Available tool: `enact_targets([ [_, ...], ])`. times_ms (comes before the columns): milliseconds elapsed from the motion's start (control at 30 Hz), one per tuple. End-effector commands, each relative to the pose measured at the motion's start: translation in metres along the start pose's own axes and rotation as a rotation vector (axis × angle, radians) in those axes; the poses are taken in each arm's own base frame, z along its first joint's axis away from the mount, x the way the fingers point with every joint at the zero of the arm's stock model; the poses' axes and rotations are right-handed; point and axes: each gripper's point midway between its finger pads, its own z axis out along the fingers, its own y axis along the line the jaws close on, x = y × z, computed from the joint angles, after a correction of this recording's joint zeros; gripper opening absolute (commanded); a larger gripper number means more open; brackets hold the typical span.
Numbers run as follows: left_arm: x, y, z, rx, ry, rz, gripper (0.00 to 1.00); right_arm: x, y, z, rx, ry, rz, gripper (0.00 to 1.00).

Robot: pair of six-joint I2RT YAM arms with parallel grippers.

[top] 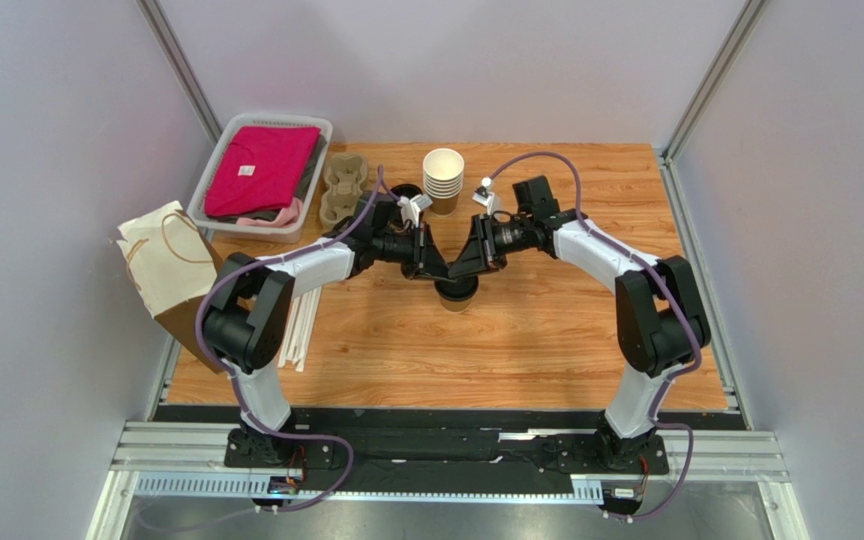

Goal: Pack the takeout coffee

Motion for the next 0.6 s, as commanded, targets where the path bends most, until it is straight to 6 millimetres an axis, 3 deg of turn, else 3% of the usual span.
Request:
enact_targets([
  [0,0.002,0.014,0.007,-0.029,0.013,0.011,0.05,-0.002,-0.026,0.008,0.0,0.0,0.088,0.26],
  [67,0.007,0.028,0.009,-0.06,0.029,-0.011,0.0,-0.002,-0.04,0.013,0.009,0.002,0.128,0.25],
  [267,0.018,0.066,0.005,-0.139,0.052,-0.125,0.0,0.008,-0.066,0.021,0.004,0.043,0.268,0.18],
  [400,0.021,0.069,0.006,-0.139,0.06,-0.133,0.0,0.018,-0.094,0.022,0.024,0.053,0.379,0.16],
  [567,0.023,0.071,0.005,-0.143,0.061,-0.13,0.0,0.023,-0.109,0.022,0.057,0.043,0.415,0.15],
])
